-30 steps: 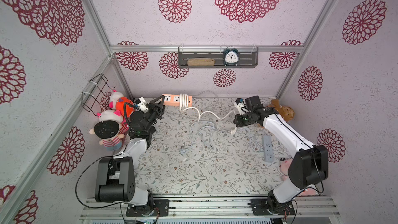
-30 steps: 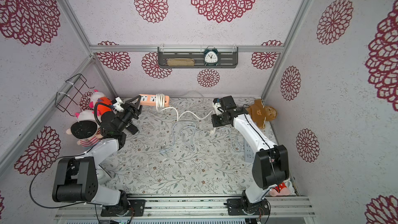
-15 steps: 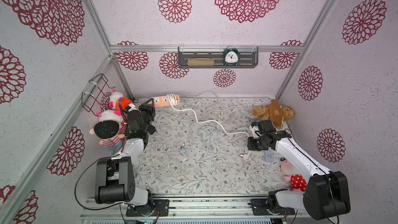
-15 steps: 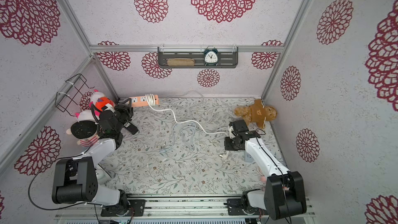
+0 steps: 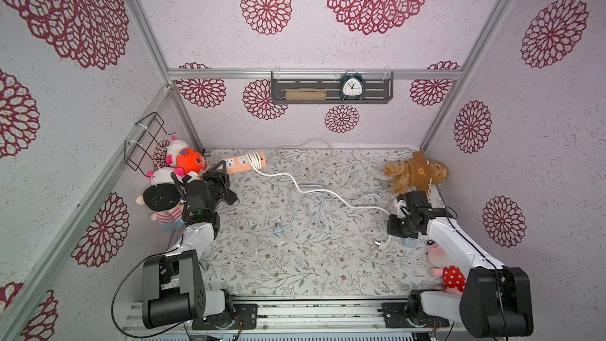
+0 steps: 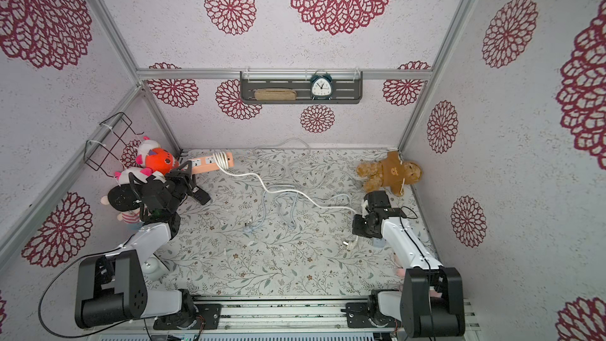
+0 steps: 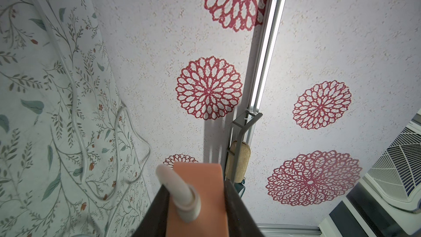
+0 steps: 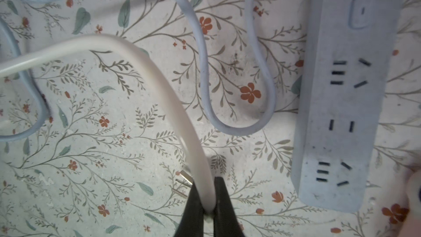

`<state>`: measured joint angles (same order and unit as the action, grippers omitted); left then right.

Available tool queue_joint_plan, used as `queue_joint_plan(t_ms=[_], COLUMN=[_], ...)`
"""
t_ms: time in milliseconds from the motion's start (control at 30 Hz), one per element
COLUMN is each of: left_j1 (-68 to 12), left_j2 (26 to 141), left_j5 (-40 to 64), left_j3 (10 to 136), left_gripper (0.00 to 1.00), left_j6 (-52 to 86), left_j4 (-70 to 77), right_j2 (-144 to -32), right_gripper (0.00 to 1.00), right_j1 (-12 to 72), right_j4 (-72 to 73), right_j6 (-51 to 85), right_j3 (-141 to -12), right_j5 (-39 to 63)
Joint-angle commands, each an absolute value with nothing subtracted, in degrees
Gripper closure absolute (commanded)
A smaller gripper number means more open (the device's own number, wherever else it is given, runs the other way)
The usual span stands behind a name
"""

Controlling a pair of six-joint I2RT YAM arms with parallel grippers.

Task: Unwrap the cord wrapped around the power strip
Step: Unwrap the power cord from the power strip.

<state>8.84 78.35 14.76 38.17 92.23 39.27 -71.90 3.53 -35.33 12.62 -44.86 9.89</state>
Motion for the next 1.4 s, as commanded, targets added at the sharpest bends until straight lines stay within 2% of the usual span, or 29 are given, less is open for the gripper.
queue_joint_plan(t_ms=[0,67,200,300,400,567,733,900,1000,1067,1167,1300,1367], left_j1=[4.5,1.91,-1.92,-4.8,-7.02,-9.26,-10.58,-11.31,-11.33,-11.33,-11.34,-11.26,-11.25], left_j2=[74.83,74.15,73.81,74.33,75.08,76.69,77.77,78.22,77.9,77.71,77.26,77.39,77.58], left_j5=[15.37,14.53,13.67,12.65,11.38,10.15,8.93,8.22,7.76,7.48,6.64,5.53,4.87], left_j3=[40.97,40.86,41.64,42.68,43.66,44.38,44.05,43.69,43.17,42.73,42.21,42.01,41.97], left_gripper=[1.0,1.0,1.0,1.0,1.0,1.0,1.0,1.0,1.0,1.0,1.0,1.0,1.0], left_j6=[89.53,88.59,87.99,88.41,88.22,88.79,89.7,90.64,91.1,91.29,90.38,87.91,86.81], left_j4=[40.43,40.31,41.12,42.19,42.18,43.22,44.37,45.33,45.33,45.47,44.08,41.4,40.05], right_j2=[-71.59,-71.18,-70.73,-69.08,-68.26,-73.72,-83.01,-92.54,-96.63,-97.87,-98.02,-95.32,-93.23], right_gripper=[0.71,0.59,0.43,0.35,0.26,0.19,0.12,0.12,0.18,0.28,0.51,0.87,1.0], right_j1=[3.08,3.25,3.68,6.96,12.0,22.72,30.75,36.12,37.22,37.42,37.7,38.06,38.14], right_j4=[-35.29,-35.51,-37.03,-34.67,-25.19,-3.9,5.39,9.2,9.3,10.22,9.65,6.26,2.86], right_j6=[11.84,11.11,10.99,11.29,14.46,21.38,23.34,23.54,23.6,24.23,24.44,23.17,21.83], right_j3=[-46.32,-47.2,-49.68,-53.22,-56.29,-56.22,-60.5,-65.12,-67.68,-68.09,-68.62,-67.9,-67.51], right_j5=[14.2,15.88,17.67,19.98,24.02,26.96,23.3,20.76,19.94,20.42,20.83,20.09,20.77])
